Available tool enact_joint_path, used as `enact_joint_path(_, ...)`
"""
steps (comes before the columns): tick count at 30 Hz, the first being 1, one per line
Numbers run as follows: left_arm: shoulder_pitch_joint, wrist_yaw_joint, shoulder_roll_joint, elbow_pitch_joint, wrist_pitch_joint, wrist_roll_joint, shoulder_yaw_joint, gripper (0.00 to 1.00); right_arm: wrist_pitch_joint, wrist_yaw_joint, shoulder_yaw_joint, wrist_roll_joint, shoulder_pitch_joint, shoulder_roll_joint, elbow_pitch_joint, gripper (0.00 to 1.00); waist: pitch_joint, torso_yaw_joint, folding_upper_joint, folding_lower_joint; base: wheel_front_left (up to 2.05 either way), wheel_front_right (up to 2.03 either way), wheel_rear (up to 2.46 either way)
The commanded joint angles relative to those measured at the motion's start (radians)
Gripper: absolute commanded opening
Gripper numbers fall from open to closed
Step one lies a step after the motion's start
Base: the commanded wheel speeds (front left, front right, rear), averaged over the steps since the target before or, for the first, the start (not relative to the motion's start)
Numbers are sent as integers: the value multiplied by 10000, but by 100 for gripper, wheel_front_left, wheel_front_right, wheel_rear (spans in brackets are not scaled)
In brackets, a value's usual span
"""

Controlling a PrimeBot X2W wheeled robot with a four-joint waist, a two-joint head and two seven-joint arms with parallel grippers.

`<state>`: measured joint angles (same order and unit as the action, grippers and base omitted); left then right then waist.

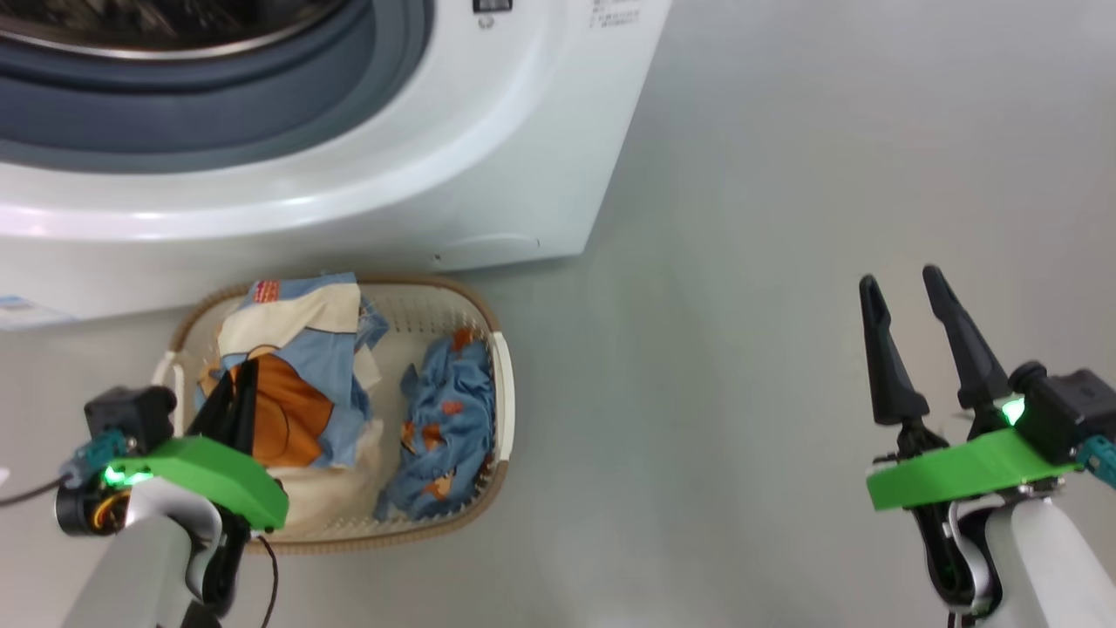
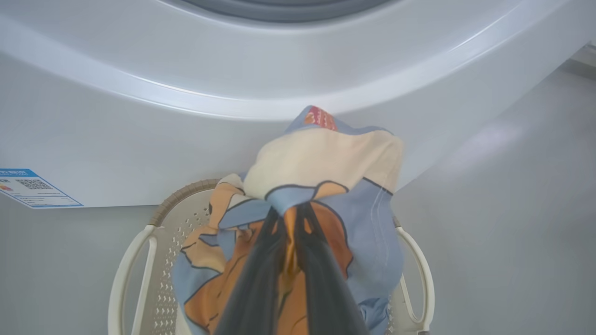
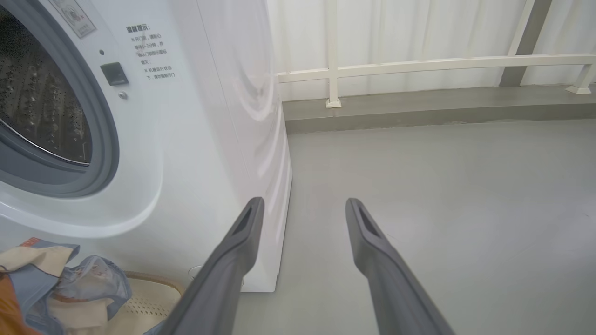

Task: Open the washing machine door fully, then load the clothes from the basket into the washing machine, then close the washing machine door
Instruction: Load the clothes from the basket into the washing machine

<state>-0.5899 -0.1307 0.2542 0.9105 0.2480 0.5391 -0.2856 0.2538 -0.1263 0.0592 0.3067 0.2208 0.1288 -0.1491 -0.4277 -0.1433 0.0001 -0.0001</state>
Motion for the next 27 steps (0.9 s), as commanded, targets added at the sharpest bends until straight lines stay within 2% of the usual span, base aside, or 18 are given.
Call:
enact_joint_path(1,320,97,246,-403,136,-185,449,0,80,-44,133,-60,-299,145,162,91,674,103,-1,2,0,0,0)
enact_joint_path(14,2628,166,-339,-3222,137,-1437,2272,0,80,-44,6,-34,-1335,492,56,91,2282,218,-1,2,0,0,0)
enact_joint_path(27,4295,175,-925,-5531,137,-2425,3286,0,80,-44,-38,22,-1925,676,11,91,3090,335,-1,2,0,0,0)
